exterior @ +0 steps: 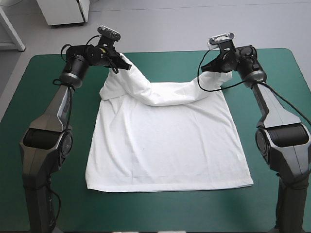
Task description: Fold the cloth
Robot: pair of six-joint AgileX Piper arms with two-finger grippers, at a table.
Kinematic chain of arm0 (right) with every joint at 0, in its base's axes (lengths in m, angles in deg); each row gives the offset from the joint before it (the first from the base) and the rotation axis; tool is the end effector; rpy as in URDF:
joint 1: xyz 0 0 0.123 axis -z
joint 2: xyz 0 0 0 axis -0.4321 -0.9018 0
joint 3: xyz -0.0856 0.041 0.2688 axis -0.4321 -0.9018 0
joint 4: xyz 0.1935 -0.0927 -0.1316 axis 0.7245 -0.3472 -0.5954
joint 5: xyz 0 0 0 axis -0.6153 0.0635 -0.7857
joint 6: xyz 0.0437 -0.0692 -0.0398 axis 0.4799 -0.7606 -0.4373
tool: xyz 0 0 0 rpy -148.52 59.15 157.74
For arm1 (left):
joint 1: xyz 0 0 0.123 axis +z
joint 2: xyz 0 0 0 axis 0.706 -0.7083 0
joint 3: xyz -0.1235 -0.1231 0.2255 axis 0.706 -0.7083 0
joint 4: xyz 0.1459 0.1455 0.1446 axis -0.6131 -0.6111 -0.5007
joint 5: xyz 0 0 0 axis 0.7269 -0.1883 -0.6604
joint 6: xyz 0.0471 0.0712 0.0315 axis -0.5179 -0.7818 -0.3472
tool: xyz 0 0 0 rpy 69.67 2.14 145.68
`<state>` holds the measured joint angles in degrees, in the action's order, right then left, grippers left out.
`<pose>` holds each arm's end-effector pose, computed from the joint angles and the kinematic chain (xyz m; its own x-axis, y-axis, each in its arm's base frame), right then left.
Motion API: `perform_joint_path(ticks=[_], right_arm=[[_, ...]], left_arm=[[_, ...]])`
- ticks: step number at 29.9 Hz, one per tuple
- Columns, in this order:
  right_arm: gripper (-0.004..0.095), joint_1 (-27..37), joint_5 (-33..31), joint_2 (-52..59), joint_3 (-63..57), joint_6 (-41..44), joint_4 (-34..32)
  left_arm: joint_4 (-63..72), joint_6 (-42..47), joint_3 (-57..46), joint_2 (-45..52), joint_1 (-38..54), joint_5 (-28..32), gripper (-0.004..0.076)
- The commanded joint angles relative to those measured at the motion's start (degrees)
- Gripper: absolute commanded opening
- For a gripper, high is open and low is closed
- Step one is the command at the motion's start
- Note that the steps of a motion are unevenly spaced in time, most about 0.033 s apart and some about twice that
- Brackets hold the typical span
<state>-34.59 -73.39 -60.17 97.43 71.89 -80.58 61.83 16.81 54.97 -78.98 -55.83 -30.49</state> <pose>0.4968 0.0757 0.3017 -0.6521 -0.2475 -0.7166 -0.2285 0.9654 -0.1254 0.4941 -0.1090 0.3299 -0.4870 0.3966 -0.7782 0.4696 0.8701 0.1495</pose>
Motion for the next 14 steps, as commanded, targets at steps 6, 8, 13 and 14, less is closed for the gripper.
perform_joint_path(ticks=[6,8,13,14], right_arm=[[0.0119,5.3,3.0,1.5,2.2,-10.1,13.1],[0.0214,6.7,2.1,1.5,2.2,-12.3,17.0],[0.0493,9.9,-3.3,1.9,2.2,-15.7,25.5],[0.0539,10.5,-4.4,2.2,2.2,-16.0,27.7]], left_arm=[[-0.1,1.1,2.0,2.2,1.5,6.5,0.0062],[0.7,1.1,2.0,2.2,2.2,6.2,0.0171],[3.3,1.1,2.0,2.2,3.6,3.7,0.0467],[3.3,1.1,2.0,2.2,3.6,2.7,0.0498]])
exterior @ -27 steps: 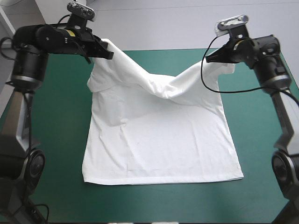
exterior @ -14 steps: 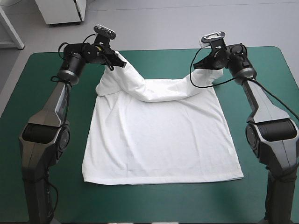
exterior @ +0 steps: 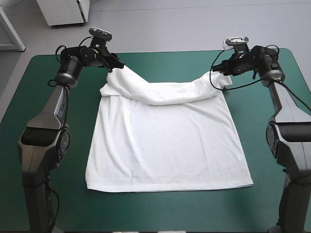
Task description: Fold the cloth
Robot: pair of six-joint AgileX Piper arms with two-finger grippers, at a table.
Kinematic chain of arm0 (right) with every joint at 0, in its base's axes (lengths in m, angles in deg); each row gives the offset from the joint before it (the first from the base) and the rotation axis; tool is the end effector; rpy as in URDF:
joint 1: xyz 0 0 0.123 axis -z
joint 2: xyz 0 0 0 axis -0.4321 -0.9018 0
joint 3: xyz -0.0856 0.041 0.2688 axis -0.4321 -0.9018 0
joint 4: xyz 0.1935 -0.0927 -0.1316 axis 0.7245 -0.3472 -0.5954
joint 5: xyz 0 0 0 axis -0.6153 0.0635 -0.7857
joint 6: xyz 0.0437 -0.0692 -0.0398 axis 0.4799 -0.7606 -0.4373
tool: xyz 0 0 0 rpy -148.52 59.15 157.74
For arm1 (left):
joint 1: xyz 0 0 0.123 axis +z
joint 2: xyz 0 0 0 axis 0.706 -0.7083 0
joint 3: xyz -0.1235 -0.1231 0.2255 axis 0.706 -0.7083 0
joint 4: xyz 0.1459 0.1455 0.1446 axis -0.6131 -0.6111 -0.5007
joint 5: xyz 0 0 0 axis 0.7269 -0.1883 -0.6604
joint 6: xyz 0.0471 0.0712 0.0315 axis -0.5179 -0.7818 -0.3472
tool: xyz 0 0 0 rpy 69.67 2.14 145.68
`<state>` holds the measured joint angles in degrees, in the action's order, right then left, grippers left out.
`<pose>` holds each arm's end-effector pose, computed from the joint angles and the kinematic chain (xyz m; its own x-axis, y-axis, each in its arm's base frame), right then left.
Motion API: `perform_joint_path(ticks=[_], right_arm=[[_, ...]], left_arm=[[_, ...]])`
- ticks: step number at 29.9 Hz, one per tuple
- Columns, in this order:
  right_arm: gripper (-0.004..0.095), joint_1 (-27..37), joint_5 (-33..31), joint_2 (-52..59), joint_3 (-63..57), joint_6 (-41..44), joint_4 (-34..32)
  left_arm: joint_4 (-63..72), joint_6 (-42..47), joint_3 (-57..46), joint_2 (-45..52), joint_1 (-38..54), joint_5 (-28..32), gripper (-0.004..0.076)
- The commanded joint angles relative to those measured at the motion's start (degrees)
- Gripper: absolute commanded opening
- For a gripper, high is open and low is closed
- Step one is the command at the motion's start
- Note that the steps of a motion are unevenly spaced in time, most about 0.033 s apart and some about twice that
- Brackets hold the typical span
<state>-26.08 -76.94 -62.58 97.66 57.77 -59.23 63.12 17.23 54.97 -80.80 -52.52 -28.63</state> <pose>0.5056 0.0258 0.2814 -0.7094 -0.1339 -0.6920 -0.2639 0.9608 0.0846 0.5076 -0.0823 0.3163 -0.5164 0.3407 -0.7856 0.4107 0.9036 0.1219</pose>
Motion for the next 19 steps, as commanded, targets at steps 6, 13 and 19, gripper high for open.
perform_joint_path(ticks=[6,13,19], right_arm=[[0.0583,6.0,-7.1,10.5,2.0,-4.5,12.8],[0.0583,6.5,-14.9,22.7,-2.2,-3.6,11.9],[0.0581,6.5,-15.6,36.0,-18.7,-2.9,10.3]], left_arm=[[-4.3,6.3,2.1,8.4,0.5,-12.6,0.0511],[-4.5,14.4,-2.1,22.3,0.4,-30.9,0.0511],[-2.6,15.2,-21.9,37.8,0.2,-31.0,0.0511]])
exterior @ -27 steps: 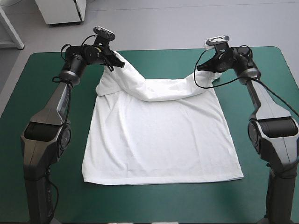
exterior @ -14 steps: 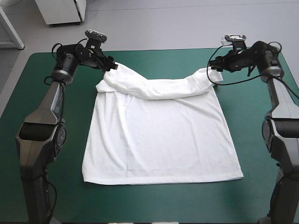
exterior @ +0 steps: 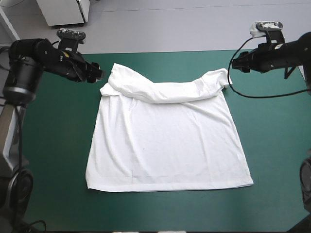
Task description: Fold the cloth
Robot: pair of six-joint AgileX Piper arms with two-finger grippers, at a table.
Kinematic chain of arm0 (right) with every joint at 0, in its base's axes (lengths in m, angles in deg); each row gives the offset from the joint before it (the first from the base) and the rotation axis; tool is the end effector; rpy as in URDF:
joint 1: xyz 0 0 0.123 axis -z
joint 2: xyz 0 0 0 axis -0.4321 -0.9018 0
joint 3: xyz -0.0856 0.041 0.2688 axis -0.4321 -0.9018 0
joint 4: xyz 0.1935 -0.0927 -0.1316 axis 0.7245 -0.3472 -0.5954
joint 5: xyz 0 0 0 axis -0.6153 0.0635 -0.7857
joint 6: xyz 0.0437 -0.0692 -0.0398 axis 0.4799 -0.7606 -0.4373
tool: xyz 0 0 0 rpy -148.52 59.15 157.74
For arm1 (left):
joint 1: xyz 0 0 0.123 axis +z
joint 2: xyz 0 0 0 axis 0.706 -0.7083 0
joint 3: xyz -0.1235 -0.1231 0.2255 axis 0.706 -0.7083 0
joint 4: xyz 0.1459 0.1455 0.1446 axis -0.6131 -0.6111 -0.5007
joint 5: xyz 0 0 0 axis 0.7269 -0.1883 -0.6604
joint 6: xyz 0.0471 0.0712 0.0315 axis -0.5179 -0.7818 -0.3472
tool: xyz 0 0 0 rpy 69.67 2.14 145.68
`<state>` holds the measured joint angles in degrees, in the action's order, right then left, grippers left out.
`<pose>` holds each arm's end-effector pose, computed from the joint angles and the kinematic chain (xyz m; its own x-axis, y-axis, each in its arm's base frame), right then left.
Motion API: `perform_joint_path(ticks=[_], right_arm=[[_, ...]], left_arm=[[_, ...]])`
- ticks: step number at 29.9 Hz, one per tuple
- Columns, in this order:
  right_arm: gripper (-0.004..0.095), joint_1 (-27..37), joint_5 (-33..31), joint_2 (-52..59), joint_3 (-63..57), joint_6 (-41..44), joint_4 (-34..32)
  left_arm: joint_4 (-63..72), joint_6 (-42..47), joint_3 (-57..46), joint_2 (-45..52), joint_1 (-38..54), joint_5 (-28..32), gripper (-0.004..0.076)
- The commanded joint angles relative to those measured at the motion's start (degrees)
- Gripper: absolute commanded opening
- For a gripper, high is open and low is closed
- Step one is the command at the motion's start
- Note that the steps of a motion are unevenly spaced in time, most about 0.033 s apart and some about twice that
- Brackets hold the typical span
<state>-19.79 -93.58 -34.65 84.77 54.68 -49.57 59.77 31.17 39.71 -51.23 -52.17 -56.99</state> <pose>0.3707 0.0015 0.4175 -0.6893 -0.0927 -0.7185 -0.3239 0.9266 0.1911 0.3473 -0.0594 0.4295 -0.7446 0.2423 -0.6219 0.3387 0.9401 -0.0393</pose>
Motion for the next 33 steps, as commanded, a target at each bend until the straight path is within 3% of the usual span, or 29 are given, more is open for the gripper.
perform_joint_path(ticks=[1,10,16,33], right_arm=[[0.0579,0.2,1.1,10.6,-9.6,0.3,0.7],[0.0579,-7.4,6.8,30.7,-37.2,3.3,-8.3],[0.0579,-11.8,4.3,34.5,-43.5,7.6,-12.1],[0.0575,-11.8,3.8,34.0,-43.6,7.6,-13.6]], left_arm=[[0.6,1.3,-9.9,11.1,-0.1,-2.6,0.0511],[3.3,3.9,-39.2,30.7,-0.1,-2.6,0.0511],[3.7,3.9,-52.3,32.7,-0.1,-2.6,0.0511],[1.3,2.7,-59.1,24.3,-0.1,2.7,0.0511]])
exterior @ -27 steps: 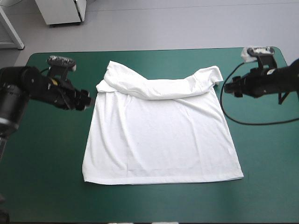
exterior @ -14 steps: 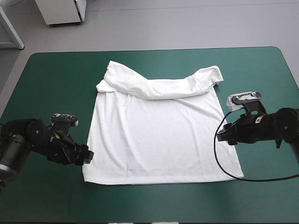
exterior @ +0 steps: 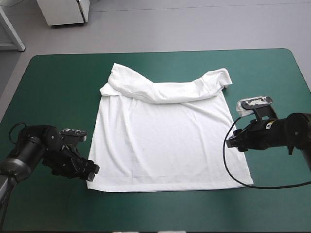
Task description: Fold the cloth
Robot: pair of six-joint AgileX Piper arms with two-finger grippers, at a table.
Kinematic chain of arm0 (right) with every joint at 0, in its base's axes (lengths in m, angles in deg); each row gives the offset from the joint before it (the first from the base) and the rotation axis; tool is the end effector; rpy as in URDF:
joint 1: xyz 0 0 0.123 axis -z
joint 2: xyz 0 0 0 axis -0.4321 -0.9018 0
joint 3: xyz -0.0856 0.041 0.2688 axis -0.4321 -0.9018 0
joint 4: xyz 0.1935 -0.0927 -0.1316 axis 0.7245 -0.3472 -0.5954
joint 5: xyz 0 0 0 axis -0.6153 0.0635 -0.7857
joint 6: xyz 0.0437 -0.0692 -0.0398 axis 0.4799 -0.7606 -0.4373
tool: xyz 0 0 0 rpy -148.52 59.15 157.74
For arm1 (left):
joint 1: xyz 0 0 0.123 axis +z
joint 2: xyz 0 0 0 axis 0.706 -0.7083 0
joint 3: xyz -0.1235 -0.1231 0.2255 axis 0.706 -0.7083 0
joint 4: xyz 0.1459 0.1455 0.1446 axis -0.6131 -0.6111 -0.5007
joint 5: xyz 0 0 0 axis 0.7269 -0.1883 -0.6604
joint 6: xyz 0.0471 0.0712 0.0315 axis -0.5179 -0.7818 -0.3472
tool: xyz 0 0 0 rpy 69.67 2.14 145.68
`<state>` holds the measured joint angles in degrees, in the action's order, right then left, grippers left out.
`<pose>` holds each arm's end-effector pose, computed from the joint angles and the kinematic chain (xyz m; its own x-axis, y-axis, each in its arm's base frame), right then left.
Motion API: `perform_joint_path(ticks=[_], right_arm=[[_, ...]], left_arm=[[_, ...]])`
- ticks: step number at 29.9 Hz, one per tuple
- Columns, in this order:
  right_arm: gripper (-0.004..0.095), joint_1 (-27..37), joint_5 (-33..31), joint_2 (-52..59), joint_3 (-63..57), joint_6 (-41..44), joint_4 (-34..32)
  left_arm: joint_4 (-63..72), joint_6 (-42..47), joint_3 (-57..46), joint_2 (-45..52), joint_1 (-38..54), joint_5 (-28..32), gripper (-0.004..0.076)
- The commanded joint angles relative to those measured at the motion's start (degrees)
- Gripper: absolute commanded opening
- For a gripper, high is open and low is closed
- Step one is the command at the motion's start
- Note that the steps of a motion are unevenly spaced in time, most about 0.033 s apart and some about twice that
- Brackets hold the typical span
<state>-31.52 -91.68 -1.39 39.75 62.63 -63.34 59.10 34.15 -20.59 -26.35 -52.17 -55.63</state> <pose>0.2030 0.0415 0.3473 -0.8177 -0.2327 -0.5265 -0.3397 0.9335 0.1150 0.1921 -0.0385 0.2609 -0.9725 0.2204 -0.0748 0.2293 0.9623 -0.1463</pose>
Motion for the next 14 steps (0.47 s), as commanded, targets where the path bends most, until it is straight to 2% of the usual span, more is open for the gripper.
perform_joint_path(ticks=[1,10,14], right_arm=[[0.0575,-0.1,1.9,0.2,1.4,-0.4,-0.1],[0.0575,-0.1,1.8,-2.5,0.9,0.4,-4.5],[0.0575,-0.1,1.5,-2.6,0.9,1.8,-5.5]], left_arm=[[2.3,-0.2,1.2,-1.4,-0.1,2.1,0.0511],[2.8,-1.3,0.8,-9.2,-0.1,6.5,0.0501],[6.3,-2.5,0.7,-11.7,-0.1,6.9,0.0412]])
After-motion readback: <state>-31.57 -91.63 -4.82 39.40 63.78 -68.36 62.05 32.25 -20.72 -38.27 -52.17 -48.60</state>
